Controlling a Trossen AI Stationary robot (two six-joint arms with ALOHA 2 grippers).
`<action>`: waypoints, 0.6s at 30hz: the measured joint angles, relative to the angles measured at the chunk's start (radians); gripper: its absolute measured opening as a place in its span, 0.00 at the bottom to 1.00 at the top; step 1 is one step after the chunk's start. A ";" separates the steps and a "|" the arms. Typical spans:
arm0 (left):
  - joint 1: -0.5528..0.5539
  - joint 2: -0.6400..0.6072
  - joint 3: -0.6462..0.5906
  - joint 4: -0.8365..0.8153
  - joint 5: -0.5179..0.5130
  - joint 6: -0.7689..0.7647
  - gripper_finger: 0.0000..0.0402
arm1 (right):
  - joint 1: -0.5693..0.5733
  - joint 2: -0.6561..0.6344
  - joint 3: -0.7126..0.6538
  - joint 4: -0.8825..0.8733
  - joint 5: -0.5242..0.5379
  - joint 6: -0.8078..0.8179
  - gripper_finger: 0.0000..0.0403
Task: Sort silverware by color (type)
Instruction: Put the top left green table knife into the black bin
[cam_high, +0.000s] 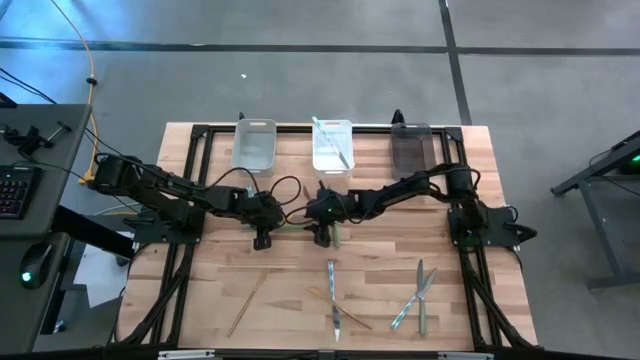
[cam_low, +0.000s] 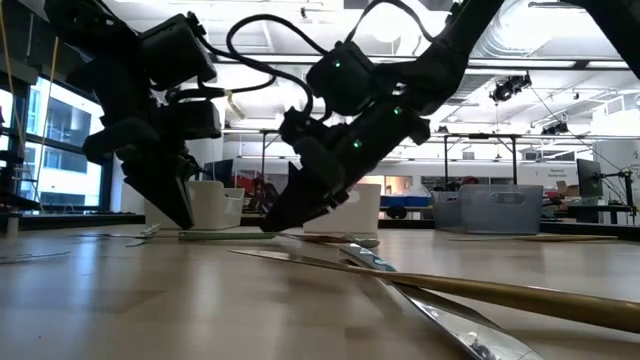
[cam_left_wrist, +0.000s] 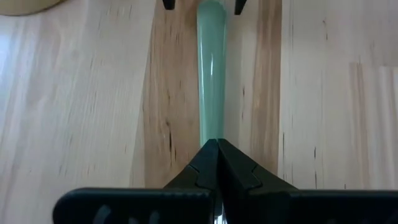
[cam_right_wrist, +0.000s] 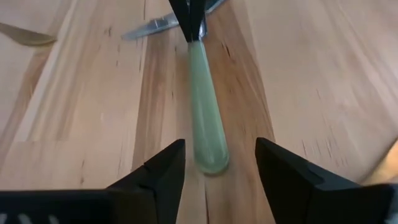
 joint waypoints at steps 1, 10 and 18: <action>0.000 0.000 0.000 0.004 0.000 0.000 0.00 | 0.000 0.000 0.000 -0.001 0.000 0.000 0.42; 0.000 0.000 0.000 0.055 -0.005 0.009 0.00 | 0.000 0.000 -0.001 -0.034 0.000 0.000 0.33; 0.000 0.000 0.000 0.062 -0.022 0.017 0.00 | 0.000 0.000 -0.001 -0.036 0.000 -0.003 0.33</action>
